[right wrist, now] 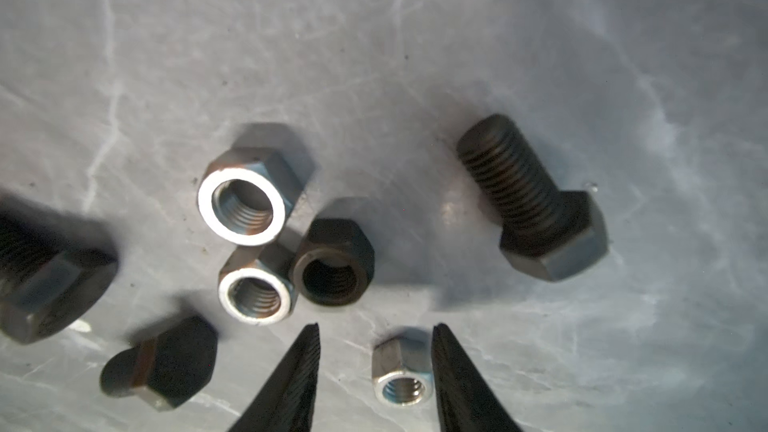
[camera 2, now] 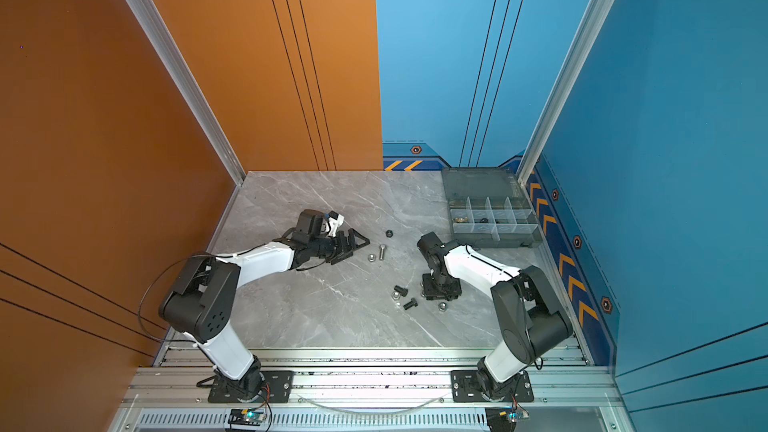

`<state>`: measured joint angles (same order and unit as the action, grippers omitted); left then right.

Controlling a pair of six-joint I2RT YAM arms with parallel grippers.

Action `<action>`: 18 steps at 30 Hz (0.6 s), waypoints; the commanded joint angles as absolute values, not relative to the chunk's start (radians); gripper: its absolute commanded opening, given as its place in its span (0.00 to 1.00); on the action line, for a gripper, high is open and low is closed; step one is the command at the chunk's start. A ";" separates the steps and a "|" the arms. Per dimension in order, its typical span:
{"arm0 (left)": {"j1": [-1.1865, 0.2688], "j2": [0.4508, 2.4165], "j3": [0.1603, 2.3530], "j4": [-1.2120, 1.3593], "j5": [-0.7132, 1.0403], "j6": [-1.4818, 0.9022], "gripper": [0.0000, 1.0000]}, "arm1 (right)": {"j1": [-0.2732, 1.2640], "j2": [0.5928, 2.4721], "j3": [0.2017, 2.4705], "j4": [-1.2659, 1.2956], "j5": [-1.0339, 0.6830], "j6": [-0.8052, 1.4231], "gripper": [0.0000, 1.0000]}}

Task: Sort the screws and nuts into containers
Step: 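Lower the open right gripper around the black hex nut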

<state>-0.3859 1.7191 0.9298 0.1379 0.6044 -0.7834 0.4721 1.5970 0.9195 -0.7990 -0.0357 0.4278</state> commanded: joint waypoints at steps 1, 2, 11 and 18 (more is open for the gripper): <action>-0.392 1.713 0.915 0.116 0.607 -0.773 0.98 | 0.483 1.617 0.931 -0.784 -0.004 0.458 0.47; -0.392 1.712 0.917 0.116 0.608 -0.773 0.98 | 0.484 1.622 0.931 -0.782 -0.005 0.460 0.47; -0.390 1.714 0.915 0.116 0.609 -0.770 0.98 | 0.487 1.654 0.948 -0.756 -0.003 0.471 0.47; -0.388 1.711 0.910 0.119 0.609 -0.770 0.98 | 0.486 1.685 0.970 -0.736 0.007 0.471 0.47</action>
